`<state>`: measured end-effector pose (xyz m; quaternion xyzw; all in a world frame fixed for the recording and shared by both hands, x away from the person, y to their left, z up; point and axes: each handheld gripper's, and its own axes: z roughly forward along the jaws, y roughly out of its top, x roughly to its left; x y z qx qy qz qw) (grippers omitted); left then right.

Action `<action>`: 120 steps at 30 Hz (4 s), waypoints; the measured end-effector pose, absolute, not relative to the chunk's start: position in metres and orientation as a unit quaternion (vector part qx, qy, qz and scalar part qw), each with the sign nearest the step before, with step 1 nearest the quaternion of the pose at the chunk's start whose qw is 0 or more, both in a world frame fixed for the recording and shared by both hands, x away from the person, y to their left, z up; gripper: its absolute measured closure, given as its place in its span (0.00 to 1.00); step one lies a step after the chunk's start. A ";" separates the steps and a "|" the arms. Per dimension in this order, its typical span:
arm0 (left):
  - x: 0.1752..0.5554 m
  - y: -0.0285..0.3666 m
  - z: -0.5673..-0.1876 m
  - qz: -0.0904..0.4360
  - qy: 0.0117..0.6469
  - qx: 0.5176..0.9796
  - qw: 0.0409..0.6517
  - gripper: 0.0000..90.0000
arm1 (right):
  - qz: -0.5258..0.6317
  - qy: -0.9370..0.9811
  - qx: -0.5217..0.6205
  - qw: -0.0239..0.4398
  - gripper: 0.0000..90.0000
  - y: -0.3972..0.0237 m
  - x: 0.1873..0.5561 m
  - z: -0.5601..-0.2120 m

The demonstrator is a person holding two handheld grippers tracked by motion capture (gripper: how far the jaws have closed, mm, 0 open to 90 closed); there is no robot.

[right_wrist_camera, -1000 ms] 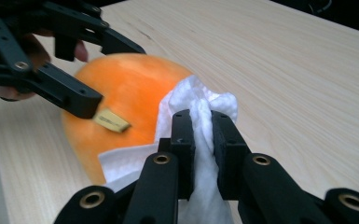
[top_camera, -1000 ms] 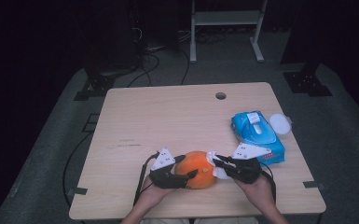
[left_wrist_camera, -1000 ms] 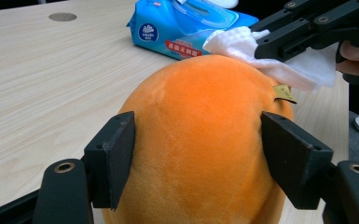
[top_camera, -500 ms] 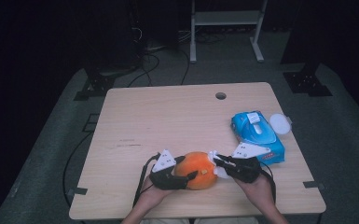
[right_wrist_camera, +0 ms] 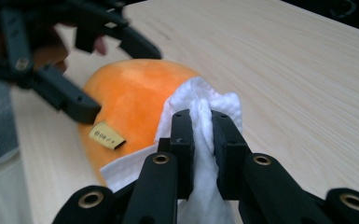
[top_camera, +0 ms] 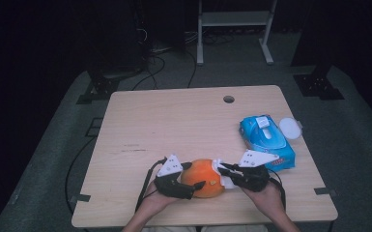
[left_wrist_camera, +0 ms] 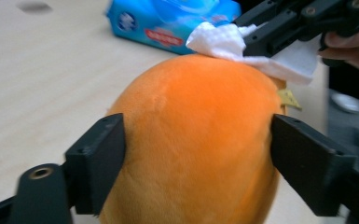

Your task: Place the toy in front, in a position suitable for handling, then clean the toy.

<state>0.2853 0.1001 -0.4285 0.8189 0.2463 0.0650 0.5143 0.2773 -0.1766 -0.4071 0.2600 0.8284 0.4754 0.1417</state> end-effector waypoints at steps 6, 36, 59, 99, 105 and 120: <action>0.295 0.105 -0.438 0.010 0.293 0.818 0.495 0.11 | 0.479 0.837 0.233 0.123 0.88 -0.169 0.275 -0.408; 0.296 0.103 -0.441 0.104 0.283 0.813 0.498 0.26 | 0.487 0.819 0.263 0.154 0.89 -0.170 0.283 -0.412; 0.282 0.082 -0.439 0.157 0.251 0.826 0.480 0.27 | 0.497 0.813 0.251 0.171 0.88 -0.162 0.274 -0.407; 0.273 0.071 -0.440 0.189 0.244 0.819 0.484 0.30 | 0.472 0.832 0.193 0.220 0.88 -0.130 0.259 -0.398; 0.277 0.078 -0.446 0.162 0.248 0.809 0.508 0.28 | 0.464 0.825 0.235 0.220 0.88 -0.152 0.276 -0.398; 0.268 0.061 -0.441 0.187 0.237 0.813 0.498 0.35 | 0.464 0.838 0.182 0.222 0.88 -0.132 0.254 -0.396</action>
